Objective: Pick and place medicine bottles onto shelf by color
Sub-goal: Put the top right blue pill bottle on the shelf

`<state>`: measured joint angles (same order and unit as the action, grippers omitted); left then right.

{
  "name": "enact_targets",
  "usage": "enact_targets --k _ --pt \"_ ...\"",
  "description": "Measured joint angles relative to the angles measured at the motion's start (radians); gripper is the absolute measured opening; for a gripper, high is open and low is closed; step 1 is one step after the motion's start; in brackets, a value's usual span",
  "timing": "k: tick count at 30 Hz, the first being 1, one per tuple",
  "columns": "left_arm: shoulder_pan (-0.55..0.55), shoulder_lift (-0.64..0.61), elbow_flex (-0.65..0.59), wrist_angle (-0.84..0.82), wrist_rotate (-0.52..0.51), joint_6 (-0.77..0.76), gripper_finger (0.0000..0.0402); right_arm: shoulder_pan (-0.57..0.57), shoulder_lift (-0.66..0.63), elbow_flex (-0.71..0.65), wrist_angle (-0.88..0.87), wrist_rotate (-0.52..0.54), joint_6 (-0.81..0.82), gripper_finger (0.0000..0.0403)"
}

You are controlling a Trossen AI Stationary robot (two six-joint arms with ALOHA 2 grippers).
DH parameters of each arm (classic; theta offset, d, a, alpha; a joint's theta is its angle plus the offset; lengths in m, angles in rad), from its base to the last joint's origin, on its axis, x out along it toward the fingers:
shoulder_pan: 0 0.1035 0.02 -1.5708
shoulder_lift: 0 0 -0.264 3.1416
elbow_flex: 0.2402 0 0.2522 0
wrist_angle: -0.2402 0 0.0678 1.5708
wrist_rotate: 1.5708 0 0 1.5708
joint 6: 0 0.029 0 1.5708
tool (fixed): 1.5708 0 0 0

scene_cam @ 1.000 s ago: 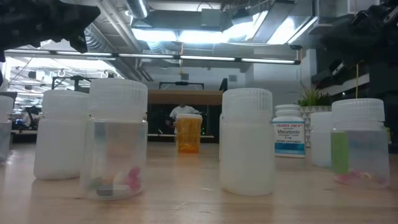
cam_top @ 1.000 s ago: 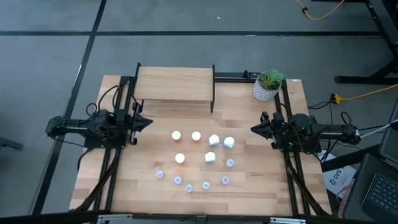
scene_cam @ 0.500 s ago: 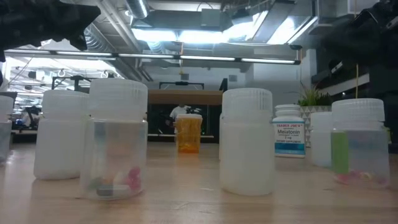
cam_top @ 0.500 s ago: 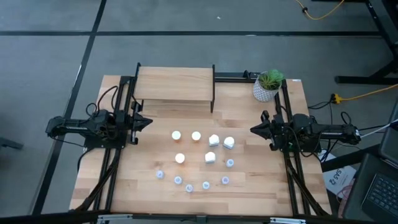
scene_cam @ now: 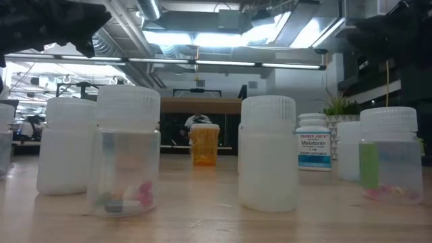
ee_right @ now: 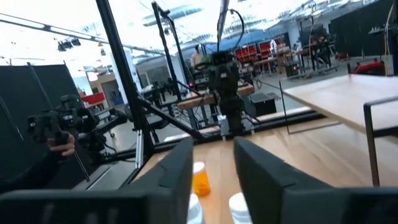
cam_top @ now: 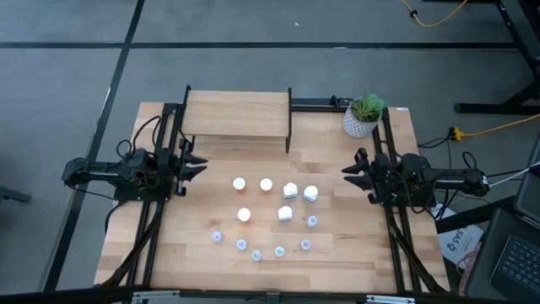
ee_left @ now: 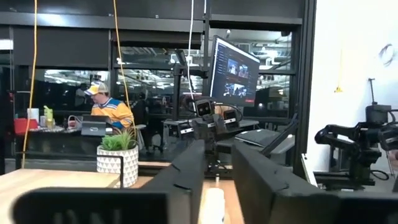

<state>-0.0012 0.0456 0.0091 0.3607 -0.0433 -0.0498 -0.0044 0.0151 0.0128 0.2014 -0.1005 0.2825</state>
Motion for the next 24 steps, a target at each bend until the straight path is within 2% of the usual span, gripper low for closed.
enact_targets --k 5,10,14,18,21,24 --pt "0.000 0.000 0.000 0.000 0.000 0.000 0.0129 0.000 0.000 0.000 0.031 0.001 -0.002 0.0193" --pt "0.000 0.000 -0.001 0.003 0.000 -0.003 0.0154 0.000 0.000 0.000 0.036 0.002 -0.004 0.0227" --pt "0.000 0.000 -0.001 0.022 0.004 -0.050 0.0171 0.000 0.000 0.000 0.059 0.062 -0.038 0.0241" --pt "0.000 0.000 -0.001 0.056 0.072 -0.079 0.0183 0.000 0.000 0.000 0.091 0.175 -0.118 0.0245" --pt "0.000 0.000 -0.001 0.058 0.110 -0.079 0.0185 0.000 0.000 0.000 0.102 0.252 -0.163 0.0245" --pt "0.000 0.000 -0.001 0.052 0.111 -0.079 0.0184 0.000 0.000 0.000 0.102 0.284 -0.164 0.0245"
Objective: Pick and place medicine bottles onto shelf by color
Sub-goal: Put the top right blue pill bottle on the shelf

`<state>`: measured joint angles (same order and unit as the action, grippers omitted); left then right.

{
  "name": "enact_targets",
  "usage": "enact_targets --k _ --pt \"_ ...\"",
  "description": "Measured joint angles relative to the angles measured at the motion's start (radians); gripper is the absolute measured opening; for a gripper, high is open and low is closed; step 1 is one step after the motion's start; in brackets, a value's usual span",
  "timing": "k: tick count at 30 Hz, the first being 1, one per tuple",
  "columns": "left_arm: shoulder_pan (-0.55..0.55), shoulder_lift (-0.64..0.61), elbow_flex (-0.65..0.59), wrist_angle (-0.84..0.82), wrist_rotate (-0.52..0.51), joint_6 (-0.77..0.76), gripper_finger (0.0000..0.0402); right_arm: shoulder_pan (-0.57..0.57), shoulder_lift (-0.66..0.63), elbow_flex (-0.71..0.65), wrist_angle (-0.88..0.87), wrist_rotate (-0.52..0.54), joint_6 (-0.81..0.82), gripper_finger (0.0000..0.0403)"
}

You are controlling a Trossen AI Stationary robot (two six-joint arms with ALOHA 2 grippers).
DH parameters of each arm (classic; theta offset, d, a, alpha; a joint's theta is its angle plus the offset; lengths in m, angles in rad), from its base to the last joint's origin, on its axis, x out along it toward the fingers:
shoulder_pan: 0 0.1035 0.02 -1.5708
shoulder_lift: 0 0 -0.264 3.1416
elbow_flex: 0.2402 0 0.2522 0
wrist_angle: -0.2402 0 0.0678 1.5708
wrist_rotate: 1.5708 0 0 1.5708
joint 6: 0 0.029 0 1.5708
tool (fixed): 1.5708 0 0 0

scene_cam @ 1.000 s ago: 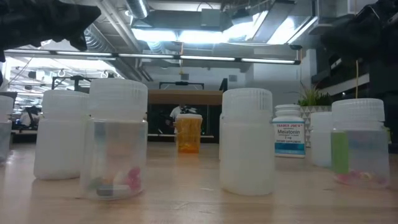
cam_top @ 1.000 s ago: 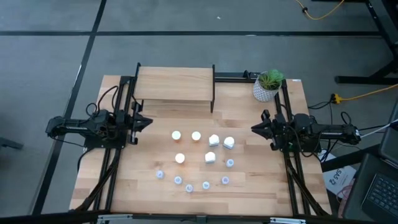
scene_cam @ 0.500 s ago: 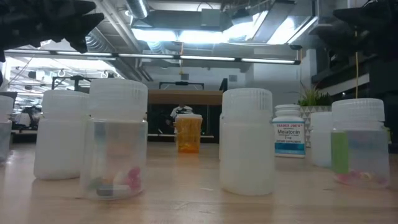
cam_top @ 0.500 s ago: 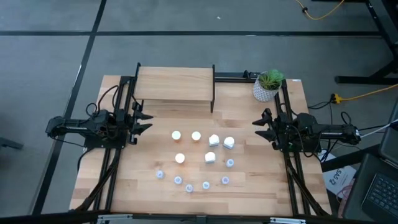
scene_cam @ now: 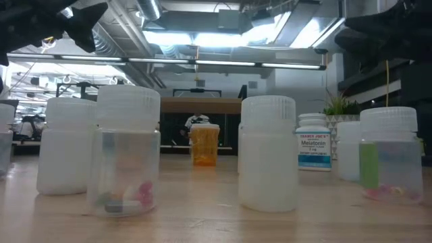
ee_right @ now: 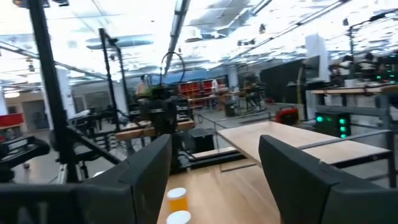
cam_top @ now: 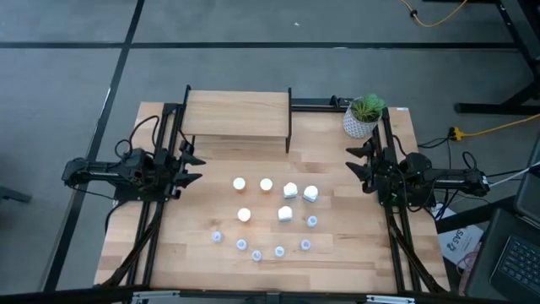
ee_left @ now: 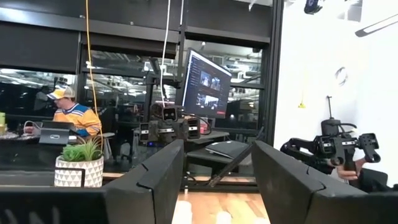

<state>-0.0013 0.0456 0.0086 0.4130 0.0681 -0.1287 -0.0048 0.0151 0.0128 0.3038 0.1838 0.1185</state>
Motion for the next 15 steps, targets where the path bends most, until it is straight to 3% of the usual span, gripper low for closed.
enact_targets --k 8,12,15 --pt "0.000 0.000 0.000 -0.002 0.000 0.001 0.0183 0.000 0.000 0.000 0.000 0.007 -0.005 0.0245" --pt "0.000 0.000 0.000 0.008 -0.003 0.005 0.0185 0.000 0.000 0.000 -0.001 0.000 0.118 0.0245" --pt "0.000 0.000 0.000 0.038 -0.005 0.000 0.0183 0.001 0.000 0.001 -0.002 -0.082 0.183 0.0246"
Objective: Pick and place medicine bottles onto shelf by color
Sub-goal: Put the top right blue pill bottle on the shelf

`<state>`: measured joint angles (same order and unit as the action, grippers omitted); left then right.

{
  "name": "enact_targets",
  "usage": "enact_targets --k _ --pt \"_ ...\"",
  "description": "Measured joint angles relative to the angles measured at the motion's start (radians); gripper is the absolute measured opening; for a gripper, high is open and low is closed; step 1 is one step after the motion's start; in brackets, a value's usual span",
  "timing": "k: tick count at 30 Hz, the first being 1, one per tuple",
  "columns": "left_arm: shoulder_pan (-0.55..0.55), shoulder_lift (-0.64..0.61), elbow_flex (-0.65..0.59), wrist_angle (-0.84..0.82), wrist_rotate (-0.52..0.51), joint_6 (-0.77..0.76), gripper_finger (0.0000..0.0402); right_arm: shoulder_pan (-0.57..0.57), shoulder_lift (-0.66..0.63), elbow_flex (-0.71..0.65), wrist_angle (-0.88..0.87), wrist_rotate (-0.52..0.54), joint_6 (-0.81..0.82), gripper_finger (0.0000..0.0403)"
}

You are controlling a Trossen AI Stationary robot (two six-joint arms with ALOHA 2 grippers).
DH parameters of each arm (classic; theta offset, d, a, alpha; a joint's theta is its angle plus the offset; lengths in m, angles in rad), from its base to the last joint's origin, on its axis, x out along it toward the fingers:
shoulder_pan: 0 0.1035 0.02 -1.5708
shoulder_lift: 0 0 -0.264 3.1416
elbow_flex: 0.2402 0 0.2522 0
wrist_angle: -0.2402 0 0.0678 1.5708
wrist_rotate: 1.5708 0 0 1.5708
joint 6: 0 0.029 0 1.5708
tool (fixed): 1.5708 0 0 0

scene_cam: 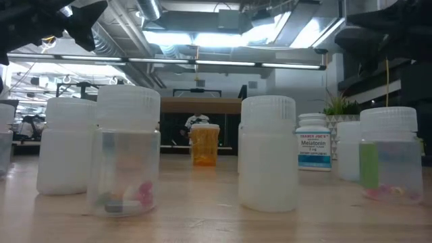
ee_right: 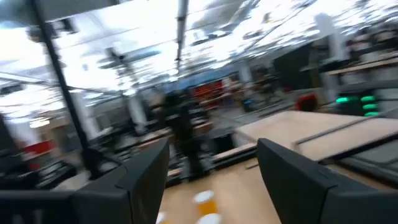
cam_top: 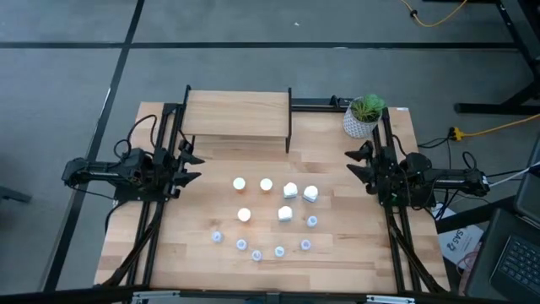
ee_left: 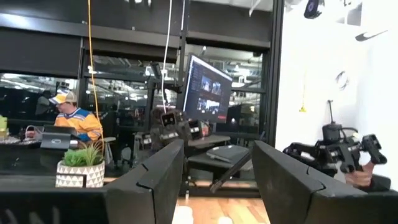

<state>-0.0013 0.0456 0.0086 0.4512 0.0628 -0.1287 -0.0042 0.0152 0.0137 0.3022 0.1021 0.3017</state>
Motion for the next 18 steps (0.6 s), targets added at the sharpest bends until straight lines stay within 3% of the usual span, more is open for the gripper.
enact_targets --k 7,12,18 --pt "0.000 0.000 0.000 0.096 -0.001 0.005 0.0182 0.001 0.053 0.113 -0.068 -0.159 0.034 0.0246" --pt "0.000 0.000 0.000 0.097 -0.001 -0.019 0.0182 0.004 0.152 0.266 -0.210 -0.165 0.000 0.0246" --pt "0.000 0.000 0.000 -0.030 -0.004 -0.070 0.0182 0.004 0.324 0.465 -0.459 -0.119 0.004 0.0246"
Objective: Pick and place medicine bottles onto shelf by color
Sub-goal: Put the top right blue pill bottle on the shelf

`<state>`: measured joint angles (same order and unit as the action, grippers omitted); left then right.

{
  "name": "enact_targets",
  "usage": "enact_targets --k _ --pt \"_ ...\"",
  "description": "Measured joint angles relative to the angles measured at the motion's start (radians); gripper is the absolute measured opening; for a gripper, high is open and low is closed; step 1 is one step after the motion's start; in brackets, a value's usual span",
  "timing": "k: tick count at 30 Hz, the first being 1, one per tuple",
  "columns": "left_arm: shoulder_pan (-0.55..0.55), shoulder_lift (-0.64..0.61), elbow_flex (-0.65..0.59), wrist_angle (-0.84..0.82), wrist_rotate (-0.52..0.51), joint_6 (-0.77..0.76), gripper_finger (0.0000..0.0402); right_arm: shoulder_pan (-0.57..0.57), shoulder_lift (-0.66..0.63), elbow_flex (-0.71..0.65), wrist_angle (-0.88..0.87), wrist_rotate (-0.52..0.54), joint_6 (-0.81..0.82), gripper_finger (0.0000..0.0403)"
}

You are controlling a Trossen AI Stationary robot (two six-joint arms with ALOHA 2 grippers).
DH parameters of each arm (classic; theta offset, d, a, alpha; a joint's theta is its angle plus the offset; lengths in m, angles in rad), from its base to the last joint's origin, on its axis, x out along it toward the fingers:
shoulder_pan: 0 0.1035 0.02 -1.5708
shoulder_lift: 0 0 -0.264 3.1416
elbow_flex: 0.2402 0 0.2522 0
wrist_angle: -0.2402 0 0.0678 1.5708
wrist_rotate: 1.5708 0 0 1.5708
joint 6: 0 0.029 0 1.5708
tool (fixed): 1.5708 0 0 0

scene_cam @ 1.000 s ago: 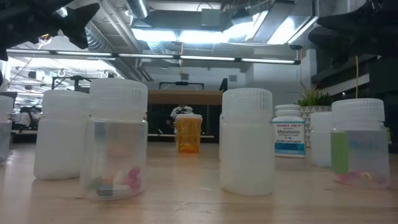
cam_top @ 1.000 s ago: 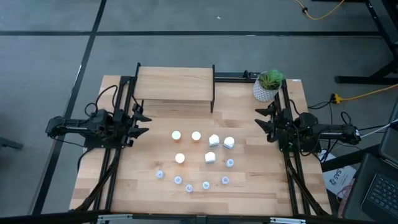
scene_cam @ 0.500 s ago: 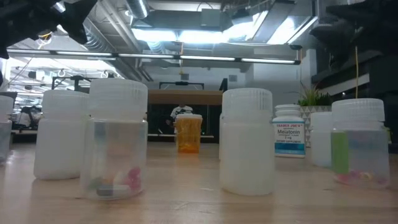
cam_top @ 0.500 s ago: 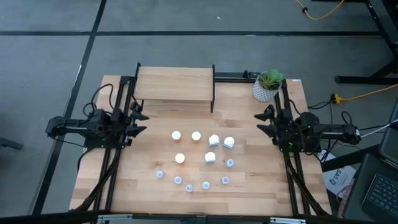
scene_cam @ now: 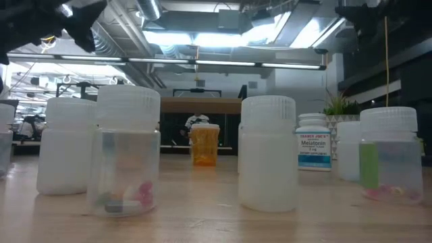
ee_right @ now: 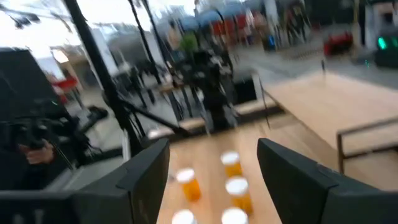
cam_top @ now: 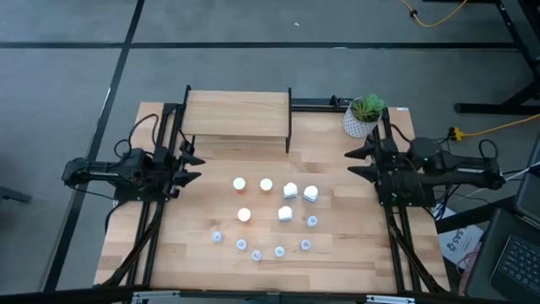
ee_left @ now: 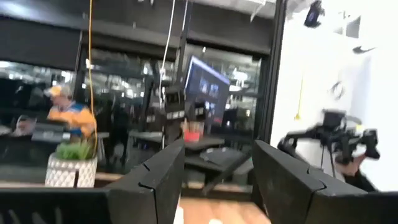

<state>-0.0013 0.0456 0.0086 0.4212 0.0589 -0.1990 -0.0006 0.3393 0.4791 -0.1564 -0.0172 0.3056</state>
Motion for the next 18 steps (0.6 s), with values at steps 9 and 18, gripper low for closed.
enact_targets --k 9,18 --pt "0.000 0.019 0.021 -0.088 -0.020 0.110 0.0182 0.002 0.271 0.211 -0.189 -0.145 -0.023 0.0246" --pt "0.000 0.260 0.279 -0.360 -0.046 0.128 0.0182 0.001 0.433 0.335 -0.247 -0.199 -0.070 0.0245"
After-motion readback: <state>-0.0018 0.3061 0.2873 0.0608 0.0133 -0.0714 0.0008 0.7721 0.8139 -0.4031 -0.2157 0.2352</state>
